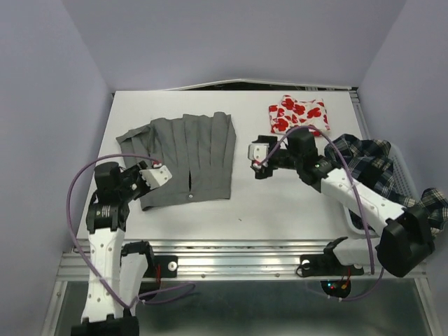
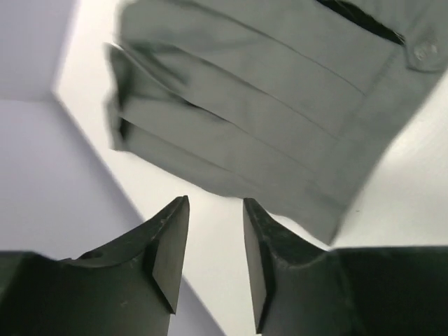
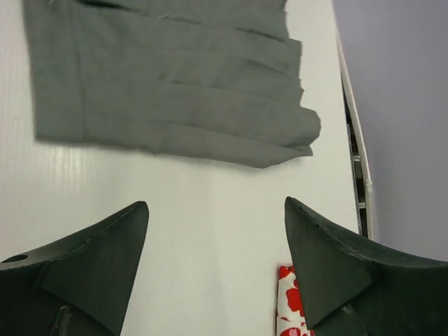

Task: Fold and stack the skirts
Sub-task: Flatten the skirt out

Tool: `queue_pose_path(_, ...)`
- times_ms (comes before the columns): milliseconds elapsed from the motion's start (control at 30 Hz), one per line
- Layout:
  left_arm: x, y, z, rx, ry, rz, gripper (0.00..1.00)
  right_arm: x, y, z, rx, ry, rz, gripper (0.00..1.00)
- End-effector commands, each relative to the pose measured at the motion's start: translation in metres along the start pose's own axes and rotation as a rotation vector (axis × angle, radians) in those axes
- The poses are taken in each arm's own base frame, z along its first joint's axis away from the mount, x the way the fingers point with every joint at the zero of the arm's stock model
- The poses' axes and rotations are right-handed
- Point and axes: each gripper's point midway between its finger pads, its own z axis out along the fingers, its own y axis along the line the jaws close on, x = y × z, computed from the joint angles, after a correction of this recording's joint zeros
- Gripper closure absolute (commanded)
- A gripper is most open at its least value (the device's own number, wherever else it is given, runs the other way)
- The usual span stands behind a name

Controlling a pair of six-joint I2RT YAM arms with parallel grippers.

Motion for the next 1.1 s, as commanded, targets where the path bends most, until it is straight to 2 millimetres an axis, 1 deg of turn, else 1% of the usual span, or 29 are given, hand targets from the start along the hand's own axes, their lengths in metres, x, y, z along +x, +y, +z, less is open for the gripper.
queue_pose_path(0, -0.008, -0.004, -0.014, 0.005, -0.021, 0.018, 0.41, -0.006, -0.048, 0.014, 0.084, 0.052, 0.255, 0.18)
queue_pose_path(33, -0.004, -0.004, -0.01, 0.023, 0.006, -0.031, 0.36, -0.003, -0.069, 0.029, 0.119, 0.083, 0.401, 0.19)
queue_pose_path(67, 0.0, -0.002, -0.008, 0.026, 0.029, -0.061, 0.32, 0.004, -0.068, 0.036, 0.098, 0.131, 0.491, 0.2)
queue_pose_path(100, 0.0, -0.001, -0.005, 0.038, 0.04, -0.092, 0.29, 0.007, -0.073, 0.044, 0.1, 0.156, 0.566, 0.21)
queue_pose_path(133, -0.001, 0.005, 0.001, 0.055, 0.05, -0.127, 0.23, 0.01, -0.074, 0.053, 0.105, 0.182, 0.698, 0.22)
queue_pose_path(167, -0.005, 0.008, 0.004, 0.055, 0.041, -0.207, 0.23, 0.003, -0.09, 0.057, 0.118, 0.193, 0.757, 0.23)
queue_pose_path(200, -0.008, 0.013, 0.008, 0.052, 0.035, -0.25, 0.23, 0.025, -0.082, 0.075, 0.1, 0.241, 0.839, 0.23)
queue_pose_path(233, -0.013, 0.022, 0.016, 0.062, 0.03, -0.294, 0.23, 0.028, -0.081, 0.084, 0.107, 0.247, 0.935, 0.23)
queue_pose_path(267, -0.018, 0.033, 0.022, 0.043, 0.016, -0.332, 0.23, 0.034, -0.085, 0.089, 0.119, 0.25, 0.979, 0.24)
queue_pose_path(300, -0.022, 0.047, 0.034, 0.034, 0.019, -0.434, 0.24, 0.039, -0.089, 0.104, 0.126, 0.249, 1.054, 0.24)
queue_pose_path(367, -0.023, 0.06, 0.046, 0.03, 0.033, -0.535, 0.26, 0.051, -0.1, 0.116, 0.165, 0.259, 1.109, 0.24)
queue_pose_path(400, -0.022, 0.069, 0.059, 0.034, 0.049, -0.625, 0.29, 0.063, -0.114, 0.129, 0.207, 0.255, 1.178, 0.24)
queue_pose_path(500, -0.014, 0.078, 0.078, 0.033, 0.087, -0.725, 0.31, 0.082, -0.13, 0.148, 0.257, 0.256, 1.195, 0.24)
queue_pose_path(533, -0.008, 0.081, 0.09, 0.031, 0.114, -0.781, 0.32, 0.087, -0.135, 0.155, 0.269, 0.252, 1.184, 0.24)
queue_pose_path(567, -0.003, 0.089, 0.095, 0.003, 0.124, -0.806, 0.33, 0.103, -0.142, 0.165, 0.297, 0.257, 1.176, 0.24)
queue_pose_path(600, 0.002, 0.092, 0.101, -0.003, 0.134, -0.836, 0.33, 0.107, -0.142, 0.172, 0.286, 0.252, 1.165, 0.24)
queue_pose_path(633, 0.01, 0.094, 0.112, 0.0, 0.158, -0.865, 0.34, 0.11, -0.141, 0.178, 0.271, 0.246, 1.144, 0.25)
queue_pose_path(667, 0.015, 0.097, 0.115, -0.013, 0.176, -0.901, 0.36, 0.114, -0.137, 0.19, 0.242, 0.228, 1.139, 0.28)
queue_pose_path(700, 0.024, 0.098, 0.127, -0.005, 0.206, -0.924, 0.38, 0.116, -0.134, 0.195, 0.224, 0.218, 1.134, 0.28)
queue_pose_path(733, 0.031, 0.097, 0.131, -0.008, 0.233, -0.943, 0.39, 0.121, -0.129, 0.199, 0.212, 0.219, 1.125, 0.28)
queue_pose_path(767, 0.038, 0.098, 0.136, -0.02, 0.259, -0.968, 0.39, 0.133, -0.12, 0.207, 0.202, 0.236, 1.126, 0.28)
queue_pose_path(800, 0.044, 0.106, 0.138, -0.037, 0.264, -0.988, 0.39, 0.138, -0.113, 0.21, 0.19, 0.248, 1.134, 0.29)
queue_pose_path(833, 0.055, 0.104, 0.146, -0.035, 0.289, -1.008, 0.39, 0.145, -0.107, 0.212, 0.175, 0.268, 1.11, 0.3)
queue_pose_path(900, 0.065, 0.119, 0.153, -0.09, 0.294, -1.004, 0.39, 0.16, -0.087, 0.212, 0.153, 0.322, 1.104, 0.37)
queue_pose_path(933, 0.068, 0.129, 0.157, -0.104, 0.281, -1.001, 0.39, 0.161, -0.079, 0.212, 0.142, 0.342, 1.089, 0.39)
queue_pose_path(967, 0.071, 0.141, 0.157, -0.123, 0.254, -1.0, 0.39, 0.168, -0.076, 0.209, 0.154, 0.374, 1.068, 0.39)
queue_pose_path(1000, 0.068, 0.146, 0.159, -0.108, 0.228, -0.985, 0.39, 0.181, -0.072, 0.201, 0.195, 0.434, 1.057, 0.32)
queue_pose_path(1033, 0.067, 0.151, 0.161, -0.099, 0.221, -0.973, 0.41, 0.175, -0.082, 0.193, 0.22, 0.431, 1.026, 0.28)
queue_pose_path(1067, 0.065, 0.151, 0.162, -0.079, 0.22, -0.957, 0.45, 0.172, -0.092, 0.188, 0.252, 0.426, 1.005, 0.28)
